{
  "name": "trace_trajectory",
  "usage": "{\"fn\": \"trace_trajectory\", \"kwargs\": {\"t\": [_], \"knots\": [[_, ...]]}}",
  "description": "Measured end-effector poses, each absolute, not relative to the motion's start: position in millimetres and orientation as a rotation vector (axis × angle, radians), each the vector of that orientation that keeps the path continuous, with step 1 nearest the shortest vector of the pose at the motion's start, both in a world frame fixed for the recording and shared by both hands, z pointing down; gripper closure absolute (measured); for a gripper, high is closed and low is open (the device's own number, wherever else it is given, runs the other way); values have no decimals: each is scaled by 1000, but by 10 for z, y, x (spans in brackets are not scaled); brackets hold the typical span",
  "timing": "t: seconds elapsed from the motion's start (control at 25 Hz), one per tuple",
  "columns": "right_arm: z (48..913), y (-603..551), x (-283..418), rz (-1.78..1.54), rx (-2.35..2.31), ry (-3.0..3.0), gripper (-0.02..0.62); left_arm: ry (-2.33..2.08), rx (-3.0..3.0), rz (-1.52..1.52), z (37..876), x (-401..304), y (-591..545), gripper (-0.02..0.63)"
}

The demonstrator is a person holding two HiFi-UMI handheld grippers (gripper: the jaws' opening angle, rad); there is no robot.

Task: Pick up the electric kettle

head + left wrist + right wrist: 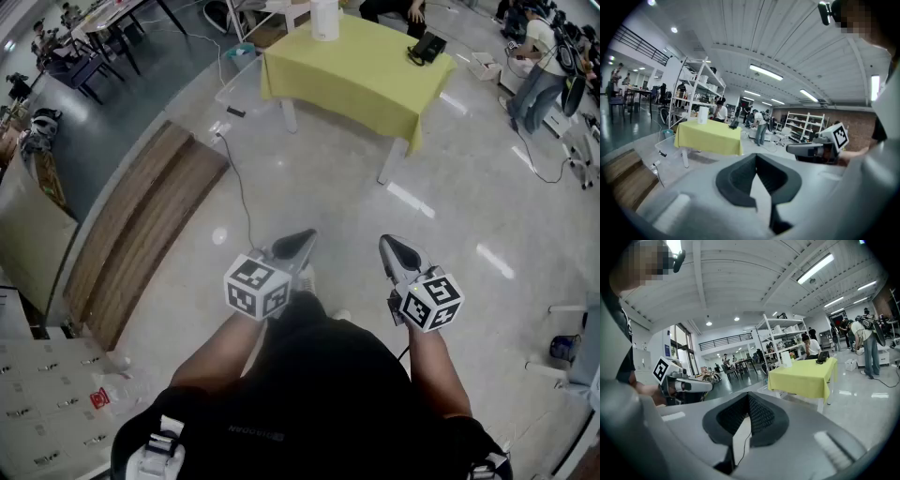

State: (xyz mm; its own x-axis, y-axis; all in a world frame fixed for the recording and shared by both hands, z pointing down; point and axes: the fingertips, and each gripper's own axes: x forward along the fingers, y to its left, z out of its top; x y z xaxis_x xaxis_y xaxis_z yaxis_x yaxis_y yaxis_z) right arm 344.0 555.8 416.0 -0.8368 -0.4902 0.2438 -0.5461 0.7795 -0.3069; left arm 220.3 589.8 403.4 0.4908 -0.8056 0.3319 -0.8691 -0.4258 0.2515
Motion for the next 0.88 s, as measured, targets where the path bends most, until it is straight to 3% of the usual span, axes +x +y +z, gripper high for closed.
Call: {"fn": "trace_trajectory", "kwargs": {"t": [0.88], "knots": [[4164, 5321, 3217, 567, 796, -2839, 589, -1417, 2323, 261, 4114, 1955, 5564, 604]]}}
